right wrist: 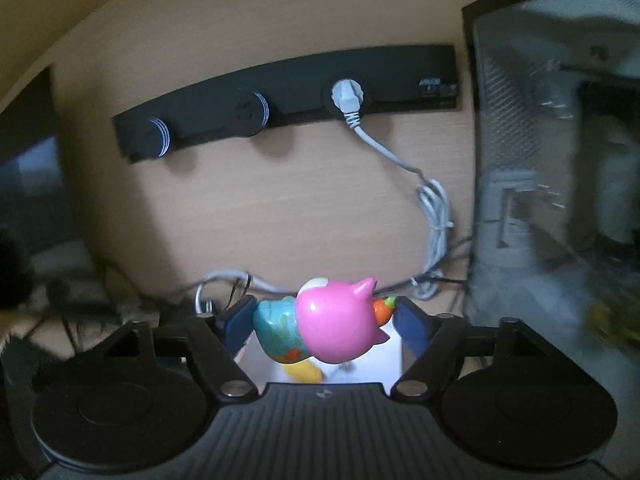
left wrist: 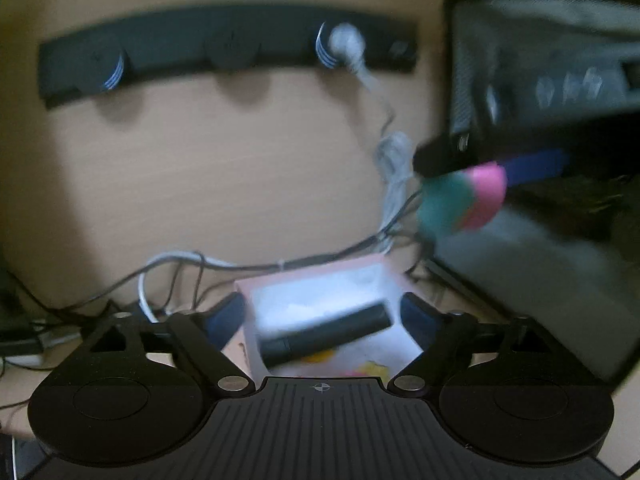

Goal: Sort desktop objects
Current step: 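Lower the foam tube and pink-teal toy into the pink box and open both grippers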

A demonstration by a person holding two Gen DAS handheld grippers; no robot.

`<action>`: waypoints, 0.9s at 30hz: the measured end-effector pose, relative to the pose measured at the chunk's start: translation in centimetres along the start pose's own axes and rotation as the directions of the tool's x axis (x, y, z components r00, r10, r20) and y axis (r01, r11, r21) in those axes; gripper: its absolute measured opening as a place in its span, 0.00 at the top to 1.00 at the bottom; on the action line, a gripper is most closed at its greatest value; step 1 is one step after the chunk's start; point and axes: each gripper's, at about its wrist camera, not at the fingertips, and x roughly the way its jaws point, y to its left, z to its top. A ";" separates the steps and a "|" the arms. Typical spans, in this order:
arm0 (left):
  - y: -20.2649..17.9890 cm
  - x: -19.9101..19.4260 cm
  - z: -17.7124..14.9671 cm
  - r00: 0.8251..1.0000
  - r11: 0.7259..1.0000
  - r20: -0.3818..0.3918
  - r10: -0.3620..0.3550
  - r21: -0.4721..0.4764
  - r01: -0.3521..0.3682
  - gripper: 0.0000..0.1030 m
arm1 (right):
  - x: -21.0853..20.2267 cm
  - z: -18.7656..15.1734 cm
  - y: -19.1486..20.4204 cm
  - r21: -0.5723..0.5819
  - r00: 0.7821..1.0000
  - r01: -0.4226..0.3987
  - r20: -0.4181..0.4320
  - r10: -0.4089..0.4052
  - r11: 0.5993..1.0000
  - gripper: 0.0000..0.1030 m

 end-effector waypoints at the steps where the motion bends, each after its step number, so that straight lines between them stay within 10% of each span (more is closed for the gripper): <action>1: 0.3 0.7 0.1 1.000 1.000 -0.024 0.018 -0.011 -0.018 0.11 | 1.2 0.4 -0.3 0.014 1.000 0.011 -0.007 -0.011 1.000 0.16; 7: 1.8 -1.3 -4.5 0.986 0.990 -0.145 0.084 -0.103 -0.099 0.03 | 1.8 -1.8 -2.1 0.027 0.999 0.026 0.023 -0.027 0.999 0.06; 14: 3.9 -5.6 -12.6 0.916 0.955 -0.368 0.161 -0.177 -0.239 0.03 | 2.6 -9.6 -1.2 0.018 0.982 -0.017 -0.186 0.020 1.000 0.06; 27: 10.0 -13.3 -16.0 0.863 0.841 -0.391 0.320 -0.303 -0.449 0.02 | 3.3 -13.2 7.5 -0.160 0.953 -0.145 -0.287 0.094 0.976 0.03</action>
